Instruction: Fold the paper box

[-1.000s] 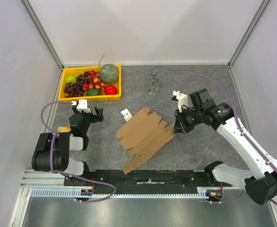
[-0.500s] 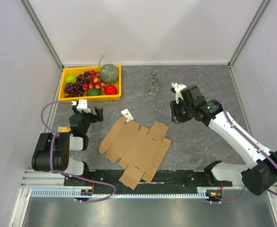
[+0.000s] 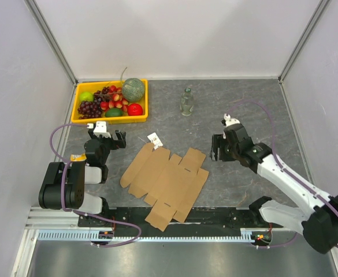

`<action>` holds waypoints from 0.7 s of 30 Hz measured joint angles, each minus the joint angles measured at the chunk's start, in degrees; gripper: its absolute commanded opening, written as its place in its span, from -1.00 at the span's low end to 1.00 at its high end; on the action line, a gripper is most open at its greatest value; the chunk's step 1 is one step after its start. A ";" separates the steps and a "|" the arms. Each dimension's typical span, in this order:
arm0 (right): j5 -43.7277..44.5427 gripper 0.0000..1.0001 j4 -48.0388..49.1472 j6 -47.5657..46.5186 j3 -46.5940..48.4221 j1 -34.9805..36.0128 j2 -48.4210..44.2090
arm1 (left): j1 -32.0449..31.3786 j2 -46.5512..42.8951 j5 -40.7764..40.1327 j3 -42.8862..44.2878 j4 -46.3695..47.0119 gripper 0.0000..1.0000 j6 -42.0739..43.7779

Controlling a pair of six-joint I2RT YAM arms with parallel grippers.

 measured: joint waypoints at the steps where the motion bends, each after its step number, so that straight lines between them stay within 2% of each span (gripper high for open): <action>1: -0.44 0.51 0.68 1.01 -2.19 0.00 -1.86 | 0.00 0.02 0.00 0.02 -0.02 1.00 0.00; 4: -1.90 0.51 3.93 4.39 -8.66 0.00 -7.80 | -0.72 0.00 -1.05 0.02 -0.04 1.00 0.20; 8: -3.67 0.51 9.31 9.07 -16.02 0.00 -12.55 | -6.91 -2.14 -7.28 -0.11 -1.01 1.00 2.32; 11: -4.42 0.50 12.35 11.93 -19.69 0.00 -12.90 | -10.40 -8.59 -11.98 0.48 -6.38 1.00 3.48; 15: -4.90 0.49 15.98 14.60 -22.10 0.00 -12.68 | -13.66 -16.57 -17.81 5.40 -16.57 1.00 2.82; 21: -5.51 0.49 21.40 18.67 -28.46 0.00 -17.99 | -16.94 -19.10 -19.58 10.29 -27.54 1.00 -2.23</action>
